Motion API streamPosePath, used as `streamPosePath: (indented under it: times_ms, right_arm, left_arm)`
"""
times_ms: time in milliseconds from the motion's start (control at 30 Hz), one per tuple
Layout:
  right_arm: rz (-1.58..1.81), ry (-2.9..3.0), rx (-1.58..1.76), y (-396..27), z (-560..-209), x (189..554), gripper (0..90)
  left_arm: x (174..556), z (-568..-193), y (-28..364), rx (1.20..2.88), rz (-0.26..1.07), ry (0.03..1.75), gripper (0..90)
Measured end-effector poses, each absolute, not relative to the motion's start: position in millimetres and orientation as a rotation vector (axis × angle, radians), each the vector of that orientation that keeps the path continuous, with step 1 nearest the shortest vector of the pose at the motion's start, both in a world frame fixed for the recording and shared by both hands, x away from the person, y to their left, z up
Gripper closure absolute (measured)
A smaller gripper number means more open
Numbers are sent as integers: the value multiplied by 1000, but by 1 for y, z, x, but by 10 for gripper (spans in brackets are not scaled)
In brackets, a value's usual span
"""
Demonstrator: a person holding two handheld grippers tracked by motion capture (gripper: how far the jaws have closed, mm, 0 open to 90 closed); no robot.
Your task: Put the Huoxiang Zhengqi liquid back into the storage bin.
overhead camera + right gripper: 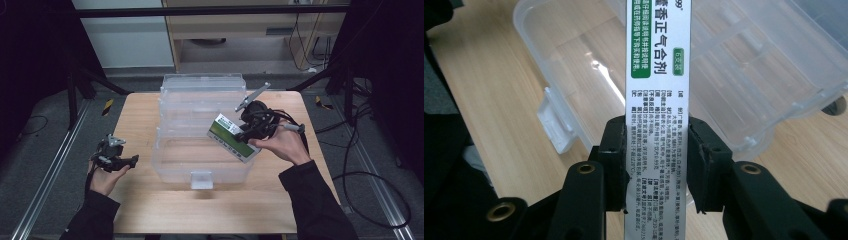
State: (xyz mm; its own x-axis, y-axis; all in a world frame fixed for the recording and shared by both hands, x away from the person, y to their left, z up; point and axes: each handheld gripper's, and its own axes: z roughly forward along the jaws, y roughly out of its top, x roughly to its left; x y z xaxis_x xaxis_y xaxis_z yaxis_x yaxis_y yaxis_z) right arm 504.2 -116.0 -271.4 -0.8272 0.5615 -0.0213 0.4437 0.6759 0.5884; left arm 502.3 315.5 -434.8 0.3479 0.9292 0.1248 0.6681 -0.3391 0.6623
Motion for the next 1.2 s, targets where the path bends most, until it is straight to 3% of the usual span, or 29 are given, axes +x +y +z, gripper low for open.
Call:
streamPosePath:
  times_ms: [1200]
  right_arm:
    - [700,2942,352,-86,-294,538,641]
  left_arm:
    - [504,-437,319,2107,669,1399,320]
